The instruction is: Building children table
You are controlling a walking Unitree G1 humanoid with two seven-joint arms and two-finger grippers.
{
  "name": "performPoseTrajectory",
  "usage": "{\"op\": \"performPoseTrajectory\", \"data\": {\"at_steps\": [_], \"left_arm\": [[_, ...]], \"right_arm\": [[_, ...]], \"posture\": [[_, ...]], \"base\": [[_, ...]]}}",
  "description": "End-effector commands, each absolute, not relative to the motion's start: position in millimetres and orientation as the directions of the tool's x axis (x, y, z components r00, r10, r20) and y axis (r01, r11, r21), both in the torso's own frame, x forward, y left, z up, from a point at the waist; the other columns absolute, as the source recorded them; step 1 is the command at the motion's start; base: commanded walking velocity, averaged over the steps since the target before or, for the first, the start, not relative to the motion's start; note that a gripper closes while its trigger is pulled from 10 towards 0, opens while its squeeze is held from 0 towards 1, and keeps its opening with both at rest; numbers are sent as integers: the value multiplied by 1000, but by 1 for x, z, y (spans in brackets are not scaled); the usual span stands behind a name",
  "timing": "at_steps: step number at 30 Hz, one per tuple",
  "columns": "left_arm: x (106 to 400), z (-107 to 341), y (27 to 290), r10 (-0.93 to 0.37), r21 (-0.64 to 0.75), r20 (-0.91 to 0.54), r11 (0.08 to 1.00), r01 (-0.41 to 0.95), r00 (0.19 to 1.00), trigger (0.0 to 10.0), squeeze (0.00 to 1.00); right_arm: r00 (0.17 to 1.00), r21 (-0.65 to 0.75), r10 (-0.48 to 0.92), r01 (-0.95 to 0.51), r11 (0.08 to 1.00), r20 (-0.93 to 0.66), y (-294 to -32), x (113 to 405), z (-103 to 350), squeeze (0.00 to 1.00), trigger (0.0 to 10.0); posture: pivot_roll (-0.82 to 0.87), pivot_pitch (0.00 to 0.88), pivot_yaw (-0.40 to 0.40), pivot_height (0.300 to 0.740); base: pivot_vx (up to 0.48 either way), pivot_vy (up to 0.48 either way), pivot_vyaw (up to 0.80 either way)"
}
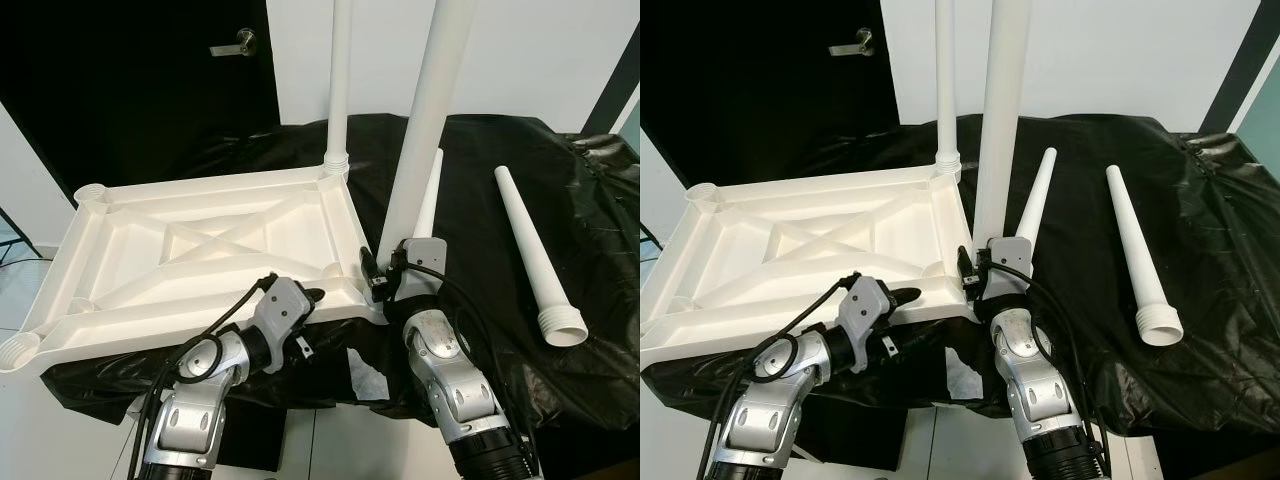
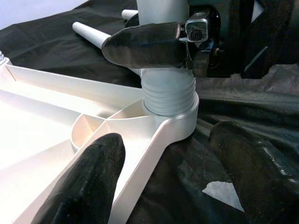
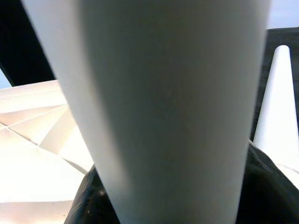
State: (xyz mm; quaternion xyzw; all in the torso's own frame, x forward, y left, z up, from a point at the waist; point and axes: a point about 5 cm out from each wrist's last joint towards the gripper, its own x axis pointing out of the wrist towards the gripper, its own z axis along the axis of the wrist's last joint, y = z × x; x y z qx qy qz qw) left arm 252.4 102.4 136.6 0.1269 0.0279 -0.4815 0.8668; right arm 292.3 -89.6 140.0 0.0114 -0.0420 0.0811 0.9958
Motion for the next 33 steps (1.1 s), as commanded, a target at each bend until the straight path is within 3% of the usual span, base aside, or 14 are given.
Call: {"op": "performPoseTrajectory", "data": {"at_steps": [1,4,5,6,12,15,21,22,24,27,31,32,33], "left_arm": [[261,136,109,-700,224,-130,670,708,703,10000,0],[261,136,109,-702,224,-129,668,710,701,10000,0],[261,136,109,-703,229,-128,666,710,700,10000,0],[261,136,109,-703,231,-127,665,711,699,10000,0],[261,136,108,-711,236,-127,656,717,692,10000,0],[262,136,106,-718,242,-124,647,723,684,10000,0],[262,136,106,-721,243,-123,645,725,682,10000,0],[263,136,105,-722,245,-122,643,725,681,10000,0],[263,136,105,-722,245,-122,643,725,681,10000,0],[264,138,103,-727,252,-115,638,728,677,10000,0],[265,139,103,-729,256,-114,635,729,675,10000,0],[266,140,103,-729,261,-111,635,728,676,10000,0],[266,140,103,-729,261,-111,635,728,676,10000,0]], "right_arm": [[991,29,135,-135,990,8,-91,289,124,0,10000],[991,24,137,-137,990,12,-90,289,124,0,10000],[990,17,141,-141,990,15,-90,289,125,71,10000],[990,12,141,-141,990,17,-90,289,125,1000,10000],[967,21,247,-249,968,63,-94,286,131,1000,10000],[914,1,398,-399,917,75,-104,286,135,1000,10000],[895,-17,441,-441,897,72,-109,288,136,1000,10000],[868,-37,492,-490,871,68,-111,292,139,0,10000],[868,-37,492,-490,871,68,-111,292,139,0,10000],[758,-102,652,-647,756,28,-116,305,144,0,10000],[717,-129,697,-692,711,-6,-118,309,144,0,10000],[689,-157,723,-720,676,-44,-121,312,141,0,2275],[689,-157,723,-720,676,-44,-121,312,141,0,2275]], "posture": [[6,0,20,740],[6,0,20,740],[7,0,19,740],[7,0,19,740],[1,0,20,740],[-5,0,19,740],[-4,0,16,740],[0,0,13,740],[0,0,13,740],[5,0,9,740],[6,0,8,740],[10,0,5,740],[10,0,5,740]], "base": [[0,0,0],[0,0,0],[0,0,0],[0,0,0],[0,0,0],[0,0,0],[0,0,0],[0,0,0],[0,0,0],[0,0,0],[0,0,0],[0,0,0],[0,0,0]]}}
